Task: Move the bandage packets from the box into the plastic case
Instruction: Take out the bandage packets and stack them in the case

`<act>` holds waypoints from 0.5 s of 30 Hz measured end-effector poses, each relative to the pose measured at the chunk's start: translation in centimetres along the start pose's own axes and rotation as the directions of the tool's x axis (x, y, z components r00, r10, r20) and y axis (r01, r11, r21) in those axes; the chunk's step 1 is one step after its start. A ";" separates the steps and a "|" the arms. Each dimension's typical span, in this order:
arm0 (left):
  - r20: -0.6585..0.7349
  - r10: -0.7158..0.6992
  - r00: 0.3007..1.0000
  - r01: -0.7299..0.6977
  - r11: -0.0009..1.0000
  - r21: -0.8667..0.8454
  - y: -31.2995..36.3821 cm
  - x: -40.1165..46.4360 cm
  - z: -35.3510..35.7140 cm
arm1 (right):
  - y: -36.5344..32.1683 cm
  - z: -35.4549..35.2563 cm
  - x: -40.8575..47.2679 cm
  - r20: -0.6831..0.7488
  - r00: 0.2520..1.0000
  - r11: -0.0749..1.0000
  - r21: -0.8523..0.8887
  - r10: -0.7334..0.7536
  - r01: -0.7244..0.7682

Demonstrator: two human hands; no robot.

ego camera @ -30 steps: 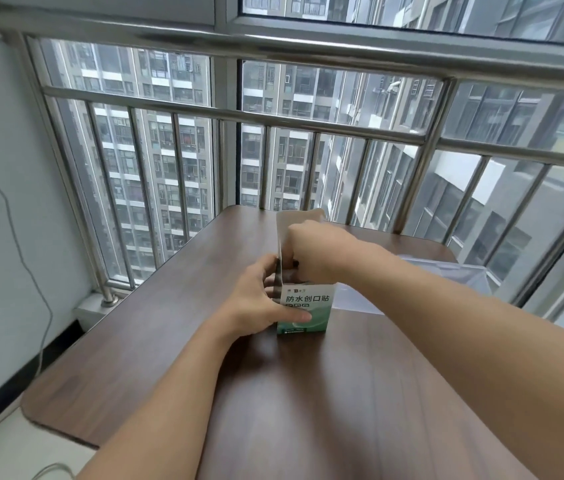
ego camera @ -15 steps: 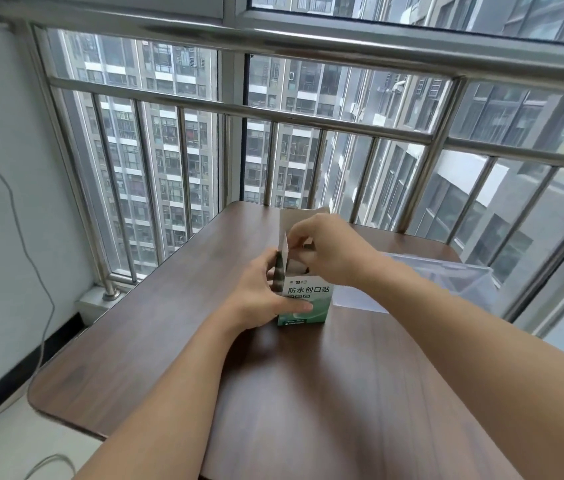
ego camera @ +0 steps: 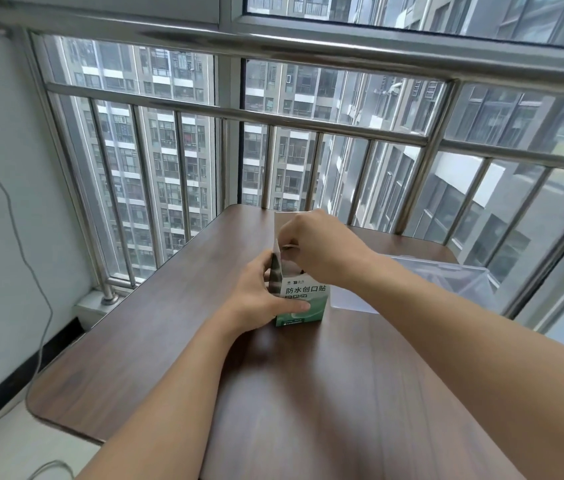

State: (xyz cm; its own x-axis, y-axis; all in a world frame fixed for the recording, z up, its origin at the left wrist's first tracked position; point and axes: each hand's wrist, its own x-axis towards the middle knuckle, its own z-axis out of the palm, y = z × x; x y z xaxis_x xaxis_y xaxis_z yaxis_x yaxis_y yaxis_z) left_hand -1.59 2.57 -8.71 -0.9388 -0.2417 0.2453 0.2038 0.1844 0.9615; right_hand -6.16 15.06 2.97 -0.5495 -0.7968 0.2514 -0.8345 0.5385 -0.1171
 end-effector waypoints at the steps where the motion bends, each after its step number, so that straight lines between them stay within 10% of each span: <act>1: -0.001 -0.001 1.000 0.001 1.000 0.003 0.0 0.0 0.0 | 0.1 0.0 0.0 0.053 0.999 1.000 -0.001 0.015 -0.015; 15: -0.008 -0.035 0.999 0.035 0.999 0.007 0.0 -0.1 0.2 | -0.9 -0.3 2.0 0.081 0.933 0.931 0.079 0.351 -0.357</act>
State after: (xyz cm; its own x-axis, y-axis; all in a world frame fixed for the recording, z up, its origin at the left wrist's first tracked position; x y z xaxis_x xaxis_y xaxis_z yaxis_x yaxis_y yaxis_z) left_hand -1.60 2.78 -8.76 -0.9431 -0.2559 0.2122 0.1686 0.1820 0.9687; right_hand -6.49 13.04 3.83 -0.8088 -0.5766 0.1156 -0.5839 0.7639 -0.2747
